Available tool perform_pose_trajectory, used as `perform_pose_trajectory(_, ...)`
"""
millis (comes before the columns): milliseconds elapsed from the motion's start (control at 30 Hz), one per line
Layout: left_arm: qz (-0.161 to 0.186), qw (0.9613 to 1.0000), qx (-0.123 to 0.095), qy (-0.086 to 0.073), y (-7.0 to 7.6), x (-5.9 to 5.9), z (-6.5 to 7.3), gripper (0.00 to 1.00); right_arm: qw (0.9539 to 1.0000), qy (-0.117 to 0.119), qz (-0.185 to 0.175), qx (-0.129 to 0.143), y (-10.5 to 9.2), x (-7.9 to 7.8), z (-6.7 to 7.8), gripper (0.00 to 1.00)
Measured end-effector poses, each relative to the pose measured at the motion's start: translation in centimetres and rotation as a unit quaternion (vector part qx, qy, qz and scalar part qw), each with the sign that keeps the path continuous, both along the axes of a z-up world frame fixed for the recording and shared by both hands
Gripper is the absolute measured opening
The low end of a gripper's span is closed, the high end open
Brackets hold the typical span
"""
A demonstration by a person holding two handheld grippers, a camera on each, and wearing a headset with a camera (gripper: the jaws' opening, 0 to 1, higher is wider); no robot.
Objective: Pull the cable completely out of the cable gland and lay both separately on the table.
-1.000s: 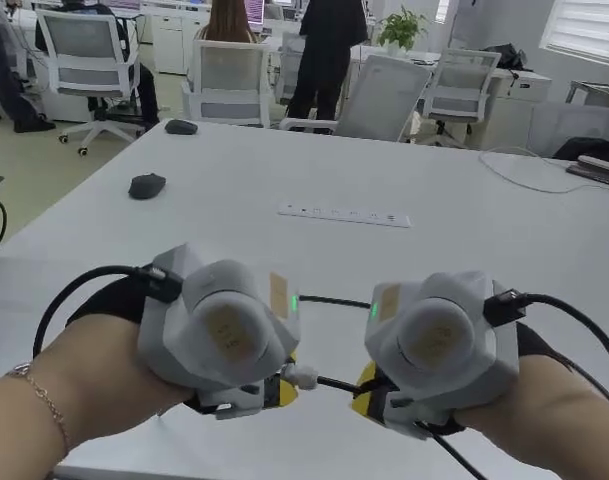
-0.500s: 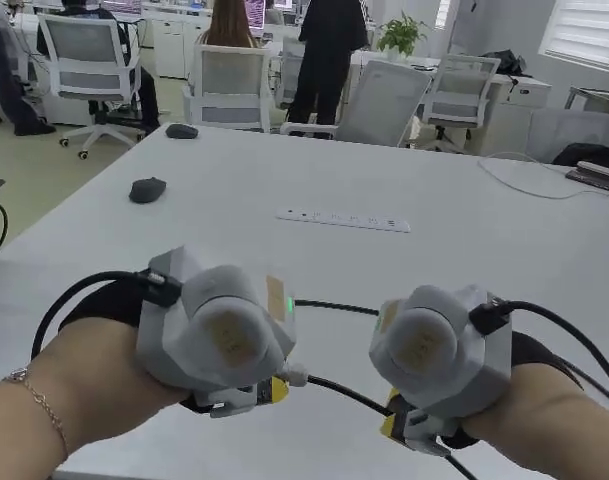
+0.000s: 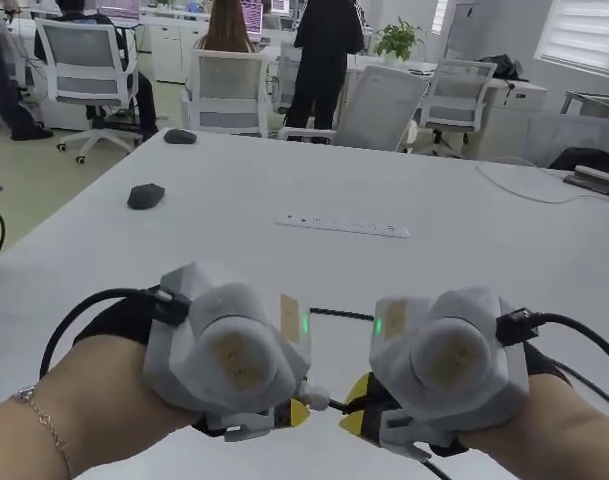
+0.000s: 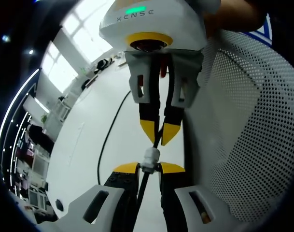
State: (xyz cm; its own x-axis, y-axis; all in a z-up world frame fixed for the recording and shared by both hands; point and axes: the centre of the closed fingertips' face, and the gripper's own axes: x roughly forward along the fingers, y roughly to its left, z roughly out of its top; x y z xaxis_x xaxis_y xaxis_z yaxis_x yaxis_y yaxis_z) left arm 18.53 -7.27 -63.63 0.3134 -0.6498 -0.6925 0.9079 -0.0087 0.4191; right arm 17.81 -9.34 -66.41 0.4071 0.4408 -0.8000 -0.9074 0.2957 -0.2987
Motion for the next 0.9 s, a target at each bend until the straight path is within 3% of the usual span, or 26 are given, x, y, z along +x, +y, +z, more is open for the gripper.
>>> perform_pose_trajectory(133,0.013,0.9999,0.003,-0.001,0.6,0.6,-0.1,0.17,0.9983,0.017,-0.042,-0.036,-2.0,0.4,-1.0,0.03)
perform_pose_trajectory(233,0.019,0.9998,0.002,0.001,0.7,0.7,0.0,0.17,0.9971,0.02,-0.049,-0.054,-2.7,0.4,-1.5,0.03)
perform_pose_trajectory(367,0.019,0.9998,0.01,-0.005,0.9,0.6,-0.2,0.17,0.9972,0.02,-0.053,-0.049,-2.5,0.3,-1.3,0.03)
perform_pose_trajectory(567,0.021,0.9998,-0.002,-0.004,0.8,0.7,0.2,0.17,0.9971,0.027,-0.05,-0.05,-2.5,0.2,-1.5,0.09)
perform_pose_trajectory(900,0.008,0.9999,-0.002,-0.007,0.5,0.3,0.3,0.17,0.9998,-0.003,-0.02,-0.005,-0.3,0.4,0.2,0.13)
